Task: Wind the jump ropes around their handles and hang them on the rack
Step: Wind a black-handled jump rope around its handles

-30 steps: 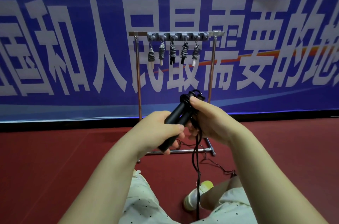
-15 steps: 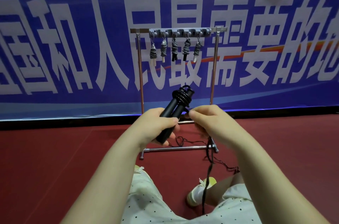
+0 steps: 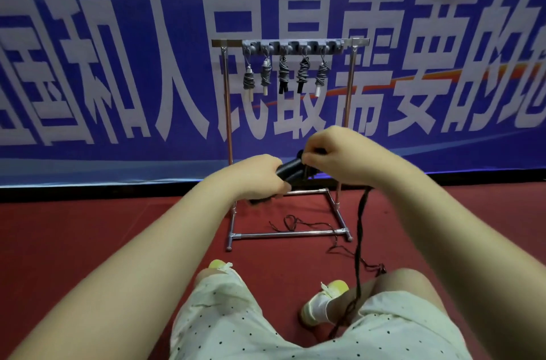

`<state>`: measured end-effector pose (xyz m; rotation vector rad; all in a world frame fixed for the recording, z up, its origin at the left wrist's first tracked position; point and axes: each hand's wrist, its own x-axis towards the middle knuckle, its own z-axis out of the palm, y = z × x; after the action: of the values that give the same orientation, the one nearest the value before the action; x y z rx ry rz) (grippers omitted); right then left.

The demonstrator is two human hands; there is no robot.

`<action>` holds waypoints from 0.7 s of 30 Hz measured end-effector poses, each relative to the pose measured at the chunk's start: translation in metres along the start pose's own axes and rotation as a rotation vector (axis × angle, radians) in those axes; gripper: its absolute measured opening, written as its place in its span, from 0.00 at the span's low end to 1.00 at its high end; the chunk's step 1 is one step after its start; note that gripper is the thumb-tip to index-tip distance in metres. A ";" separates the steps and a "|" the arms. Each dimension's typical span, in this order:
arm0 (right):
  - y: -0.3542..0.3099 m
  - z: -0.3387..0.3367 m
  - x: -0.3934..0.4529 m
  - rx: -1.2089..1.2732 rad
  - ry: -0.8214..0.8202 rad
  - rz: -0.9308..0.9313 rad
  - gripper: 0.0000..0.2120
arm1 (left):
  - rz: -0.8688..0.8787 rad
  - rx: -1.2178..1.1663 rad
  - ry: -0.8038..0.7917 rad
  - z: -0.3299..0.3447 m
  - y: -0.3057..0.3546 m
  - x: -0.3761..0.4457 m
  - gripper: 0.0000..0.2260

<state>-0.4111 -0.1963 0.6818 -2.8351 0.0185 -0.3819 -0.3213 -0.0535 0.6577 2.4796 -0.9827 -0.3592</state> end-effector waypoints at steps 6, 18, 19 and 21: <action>0.001 -0.033 0.022 -0.016 -0.285 -0.106 0.07 | 0.194 0.277 -0.149 -0.013 0.011 -0.015 0.06; 0.042 -0.008 0.038 1.014 -0.774 -0.214 0.09 | 0.357 -0.291 -0.317 -0.007 -0.002 -0.020 0.06; 0.041 -0.005 0.036 1.089 -0.748 -0.174 0.12 | 0.363 -0.389 -0.344 -0.005 -0.004 -0.020 0.07; 0.039 0.002 0.031 1.264 -0.579 -0.046 0.18 | 0.393 -0.645 -0.400 -0.002 -0.010 -0.021 0.10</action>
<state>-0.3800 -0.2347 0.6772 -1.5887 -0.2927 0.3455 -0.3292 -0.0316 0.6558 1.6252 -1.2360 -0.8973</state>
